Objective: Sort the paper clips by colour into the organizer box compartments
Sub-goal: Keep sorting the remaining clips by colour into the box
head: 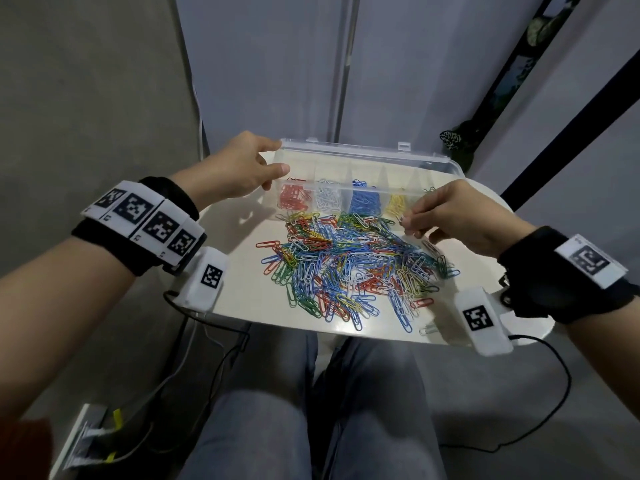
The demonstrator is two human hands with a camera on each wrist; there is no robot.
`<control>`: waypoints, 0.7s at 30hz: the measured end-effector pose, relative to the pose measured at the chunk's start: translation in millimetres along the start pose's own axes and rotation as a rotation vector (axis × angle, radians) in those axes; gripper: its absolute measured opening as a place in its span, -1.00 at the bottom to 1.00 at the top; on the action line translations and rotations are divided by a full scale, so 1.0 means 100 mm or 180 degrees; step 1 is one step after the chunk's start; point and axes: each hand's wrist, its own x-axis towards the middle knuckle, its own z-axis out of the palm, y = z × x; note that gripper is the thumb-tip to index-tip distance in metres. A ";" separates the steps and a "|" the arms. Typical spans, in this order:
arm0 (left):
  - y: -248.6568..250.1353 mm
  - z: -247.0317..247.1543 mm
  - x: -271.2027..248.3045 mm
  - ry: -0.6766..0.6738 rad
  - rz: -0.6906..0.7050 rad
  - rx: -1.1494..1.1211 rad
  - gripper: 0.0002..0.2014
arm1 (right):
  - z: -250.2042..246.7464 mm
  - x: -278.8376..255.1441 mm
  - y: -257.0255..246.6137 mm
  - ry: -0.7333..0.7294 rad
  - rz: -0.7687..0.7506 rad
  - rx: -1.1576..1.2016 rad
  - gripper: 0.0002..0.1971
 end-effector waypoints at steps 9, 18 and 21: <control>0.00 0.00 -0.01 0.0007 0.0004 0.0025 -0.42 | -0.09 -0.06 0.00 -0.0027 0.0200 0.0308 -0.94; -0.03 0.01 0.01 0.0017 0.0025 -0.0011 -0.43 | -0.15 -0.18 0.13 -0.0546 -0.0306 -0.1319 -0.78; -0.02 0.01 0.01 0.0023 0.0025 -0.0001 -0.43 | -0.12 -0.18 0.15 -0.0564 -0.0524 -0.1654 -0.74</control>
